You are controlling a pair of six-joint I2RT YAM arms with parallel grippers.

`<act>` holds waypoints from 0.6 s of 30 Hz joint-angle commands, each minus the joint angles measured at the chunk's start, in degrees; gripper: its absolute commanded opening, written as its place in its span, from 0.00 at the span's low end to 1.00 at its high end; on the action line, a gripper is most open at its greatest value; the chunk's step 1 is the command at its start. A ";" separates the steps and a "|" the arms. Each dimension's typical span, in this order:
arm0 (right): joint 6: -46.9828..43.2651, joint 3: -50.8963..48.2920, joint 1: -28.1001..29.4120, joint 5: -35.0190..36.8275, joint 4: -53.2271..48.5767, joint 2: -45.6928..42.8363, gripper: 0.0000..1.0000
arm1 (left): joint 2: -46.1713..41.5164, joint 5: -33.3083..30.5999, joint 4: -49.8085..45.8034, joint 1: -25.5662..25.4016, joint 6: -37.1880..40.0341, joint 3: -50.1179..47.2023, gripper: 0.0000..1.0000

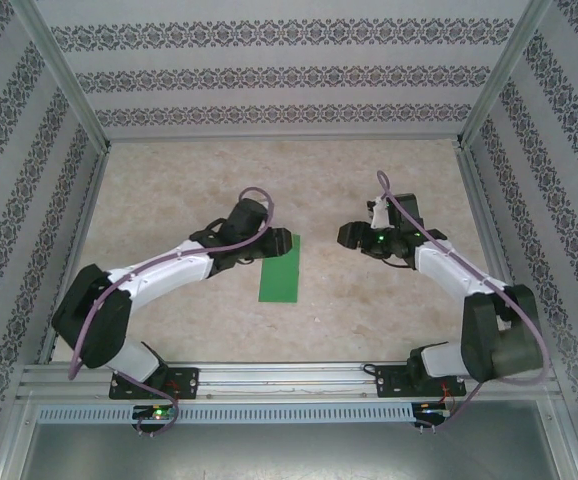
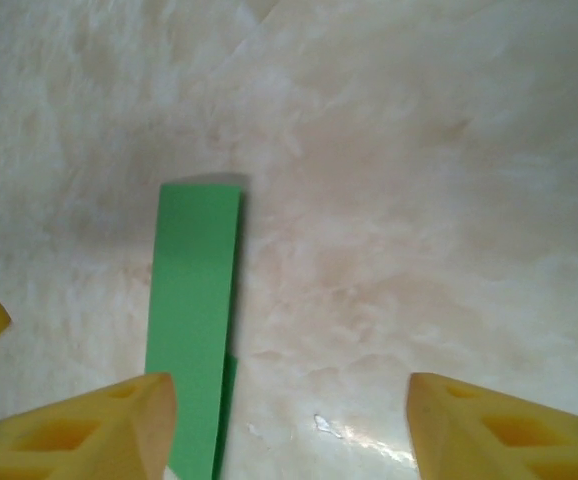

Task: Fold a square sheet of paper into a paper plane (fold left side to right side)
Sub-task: Turn over the paper at the center of the table, then third fold the triangle at the center of the table.

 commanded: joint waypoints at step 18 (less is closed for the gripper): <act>6.67 7.09 17.50 -1.33 4.09 17.06 0.15 | -16.70 3.70 12.92 10.59 0.76 -19.19 0.49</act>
